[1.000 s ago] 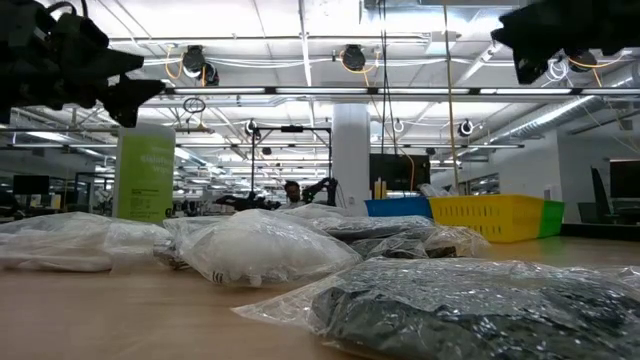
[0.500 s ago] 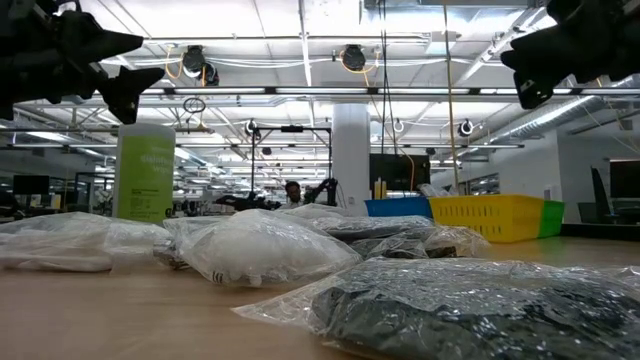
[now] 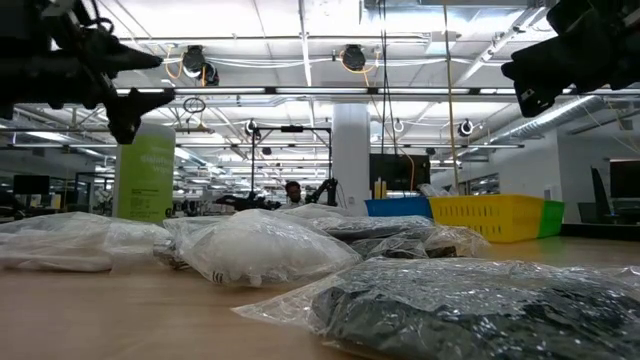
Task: Pick & Place Travel size toiletries
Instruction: Put the nail cutter into the green bin
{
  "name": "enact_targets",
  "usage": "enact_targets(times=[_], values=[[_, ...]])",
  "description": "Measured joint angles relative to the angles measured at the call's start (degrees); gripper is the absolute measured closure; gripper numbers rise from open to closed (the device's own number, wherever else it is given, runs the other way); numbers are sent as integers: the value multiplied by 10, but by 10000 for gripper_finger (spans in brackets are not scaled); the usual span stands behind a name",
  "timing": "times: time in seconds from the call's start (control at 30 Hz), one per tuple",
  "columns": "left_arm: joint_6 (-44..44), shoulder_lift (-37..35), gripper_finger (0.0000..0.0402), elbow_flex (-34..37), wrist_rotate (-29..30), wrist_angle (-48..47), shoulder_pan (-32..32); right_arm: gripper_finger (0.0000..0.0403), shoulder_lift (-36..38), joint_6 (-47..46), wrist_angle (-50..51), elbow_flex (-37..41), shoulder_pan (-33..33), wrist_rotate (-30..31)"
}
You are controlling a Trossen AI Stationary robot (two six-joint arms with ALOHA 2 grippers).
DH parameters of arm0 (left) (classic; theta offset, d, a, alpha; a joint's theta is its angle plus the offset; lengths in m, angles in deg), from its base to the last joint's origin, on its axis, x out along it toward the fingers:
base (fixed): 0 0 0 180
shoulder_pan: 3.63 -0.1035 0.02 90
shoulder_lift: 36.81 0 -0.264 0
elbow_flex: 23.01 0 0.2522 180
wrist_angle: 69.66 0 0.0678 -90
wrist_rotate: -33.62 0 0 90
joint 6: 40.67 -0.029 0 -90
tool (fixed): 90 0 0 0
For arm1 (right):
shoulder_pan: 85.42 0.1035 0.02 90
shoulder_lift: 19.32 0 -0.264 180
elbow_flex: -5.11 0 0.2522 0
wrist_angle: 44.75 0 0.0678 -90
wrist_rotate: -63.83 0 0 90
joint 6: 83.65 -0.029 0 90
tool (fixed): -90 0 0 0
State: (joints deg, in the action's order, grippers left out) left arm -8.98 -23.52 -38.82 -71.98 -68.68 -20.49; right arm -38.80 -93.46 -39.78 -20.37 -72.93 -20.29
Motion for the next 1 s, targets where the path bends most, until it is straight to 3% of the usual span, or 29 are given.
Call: enact_targets(times=[0.13,0.33,0.67,0.83,1.0], values=[[-11,109,163,-34,90,-7,48,323,0,0,0,0,0,3],[-65,325,163,-132,223,-90,97,323,0,8,0,0,0,42],[-274,623,163,-302,289,-88,118,323,0,15,0,0,0,46],[-360,730,163,-357,302,-88,118,323,0,15,0,0,0,46],[-385,809,163,-394,302,-87,113,323,0,15,0,0,0,45]])
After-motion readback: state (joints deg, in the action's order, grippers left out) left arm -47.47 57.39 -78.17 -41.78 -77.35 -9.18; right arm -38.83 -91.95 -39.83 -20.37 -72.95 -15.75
